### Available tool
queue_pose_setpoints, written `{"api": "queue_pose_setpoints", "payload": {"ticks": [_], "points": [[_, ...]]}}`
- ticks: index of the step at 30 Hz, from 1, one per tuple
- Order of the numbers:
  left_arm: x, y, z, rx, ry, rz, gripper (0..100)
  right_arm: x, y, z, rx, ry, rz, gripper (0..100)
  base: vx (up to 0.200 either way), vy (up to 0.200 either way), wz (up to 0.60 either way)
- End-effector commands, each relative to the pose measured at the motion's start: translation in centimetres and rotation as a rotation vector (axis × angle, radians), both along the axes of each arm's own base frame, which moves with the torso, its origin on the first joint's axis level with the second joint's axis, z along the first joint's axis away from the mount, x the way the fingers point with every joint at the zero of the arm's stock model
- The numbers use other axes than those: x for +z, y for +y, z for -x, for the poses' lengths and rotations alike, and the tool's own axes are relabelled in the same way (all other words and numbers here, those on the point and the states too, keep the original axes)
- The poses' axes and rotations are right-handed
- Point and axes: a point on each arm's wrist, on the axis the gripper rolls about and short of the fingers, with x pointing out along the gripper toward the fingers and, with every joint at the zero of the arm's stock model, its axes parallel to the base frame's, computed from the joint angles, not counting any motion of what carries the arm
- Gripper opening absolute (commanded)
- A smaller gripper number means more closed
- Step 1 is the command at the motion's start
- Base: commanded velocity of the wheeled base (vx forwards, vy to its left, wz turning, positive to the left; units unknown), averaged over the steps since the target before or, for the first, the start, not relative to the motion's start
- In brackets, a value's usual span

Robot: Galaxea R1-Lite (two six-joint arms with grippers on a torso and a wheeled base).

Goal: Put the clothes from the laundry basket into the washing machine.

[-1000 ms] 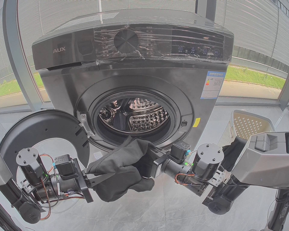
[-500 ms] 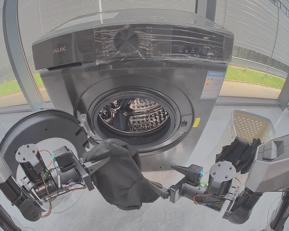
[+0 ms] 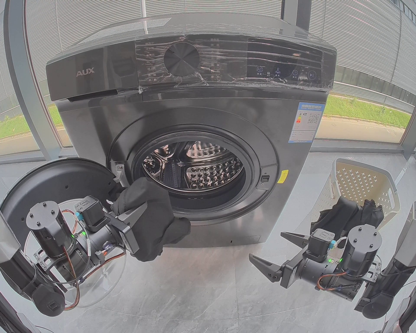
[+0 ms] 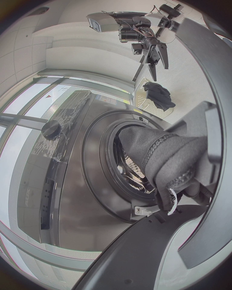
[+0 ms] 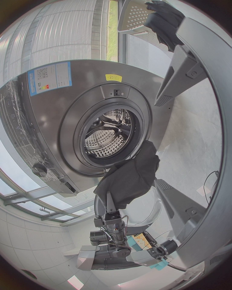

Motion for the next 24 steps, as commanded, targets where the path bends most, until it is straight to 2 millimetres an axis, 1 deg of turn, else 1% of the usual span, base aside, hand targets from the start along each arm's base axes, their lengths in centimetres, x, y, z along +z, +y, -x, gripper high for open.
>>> {"api": "queue_pose_setpoints", "payload": {"ticks": [1,5,9,14,24], "points": [[-0.3,-0.6,0.4,-0.026,0.015,-0.002,0,0.7,-0.4,0.1,-0.009,-0.022,-0.019,100,0.000,0.000,0.00],[-0.8,-0.8,1.2,-0.037,0.039,-0.020,0,0.8,-0.5,0.1,-0.013,-0.024,-0.021,100,0.000,0.000,0.00],[-1.1,-0.6,1.2,-0.015,0.056,-0.018,0,0.8,-0.8,-0.1,-0.027,-0.025,-0.020,100,0.000,0.000,0.00],[-1.8,-0.1,1.9,-0.014,0.096,-0.038,0,0.8,-1.1,-0.4,-0.043,-0.026,-0.019,100,0.000,0.000,0.00],[-1.8,-0.1,1.9,-0.010,0.097,-0.036,0,1.1,-1.2,-0.2,-0.042,-0.031,-0.023,100,0.000,0.000,0.00]]}}
